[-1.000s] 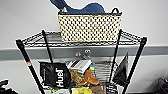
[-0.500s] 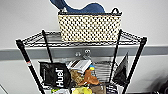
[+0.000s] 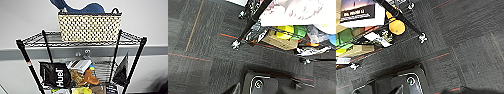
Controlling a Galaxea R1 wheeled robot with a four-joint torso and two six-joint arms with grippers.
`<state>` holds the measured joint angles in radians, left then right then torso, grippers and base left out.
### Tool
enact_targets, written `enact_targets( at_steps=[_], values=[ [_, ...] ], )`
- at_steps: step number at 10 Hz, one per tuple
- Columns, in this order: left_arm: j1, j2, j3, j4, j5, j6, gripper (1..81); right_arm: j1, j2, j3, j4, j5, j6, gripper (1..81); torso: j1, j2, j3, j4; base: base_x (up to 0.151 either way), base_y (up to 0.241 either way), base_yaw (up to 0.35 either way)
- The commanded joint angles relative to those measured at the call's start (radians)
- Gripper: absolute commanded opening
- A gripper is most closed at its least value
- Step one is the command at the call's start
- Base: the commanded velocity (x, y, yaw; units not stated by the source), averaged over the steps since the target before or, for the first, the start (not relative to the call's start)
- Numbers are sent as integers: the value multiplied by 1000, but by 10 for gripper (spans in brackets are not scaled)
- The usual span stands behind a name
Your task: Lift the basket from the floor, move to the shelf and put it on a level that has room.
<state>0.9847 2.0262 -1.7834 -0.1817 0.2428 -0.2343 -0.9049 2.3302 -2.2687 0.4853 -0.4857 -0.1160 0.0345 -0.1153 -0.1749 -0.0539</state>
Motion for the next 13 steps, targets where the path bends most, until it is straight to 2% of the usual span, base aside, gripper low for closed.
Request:
enact_targets(
  at_steps=[1, 4, 9, 11, 13],
  values=[
    [50, 37, -39, 62, -60, 7, 811, -45, 62, -61, 16, 50, -51, 811, 0, 0, 0, 0, 0, 0, 0],
    [130, 159, -137, 96, -97, 7, 811, -153, 143, -73, 15, 146, -57, 811, 0, 0, 0, 0, 0, 0, 0],
    [245, 326, -275, 148, -157, 9, 811, -283, 324, -193, 13, 246, -79, 811, -1, -2, 2, 0, 0, 0, 0],
    [266, 430, -394, 177, -186, 7, 811, -334, 367, -208, 7, 299, -80, 811, -1, -2, 2, 0, 0, 0, 0],
    [288, 516, -481, 200, -186, 7, 811, -372, 420, -241, 4, 338, -94, 811, -2, -2, 3, 0, 0, 0, 0]
  ],
)
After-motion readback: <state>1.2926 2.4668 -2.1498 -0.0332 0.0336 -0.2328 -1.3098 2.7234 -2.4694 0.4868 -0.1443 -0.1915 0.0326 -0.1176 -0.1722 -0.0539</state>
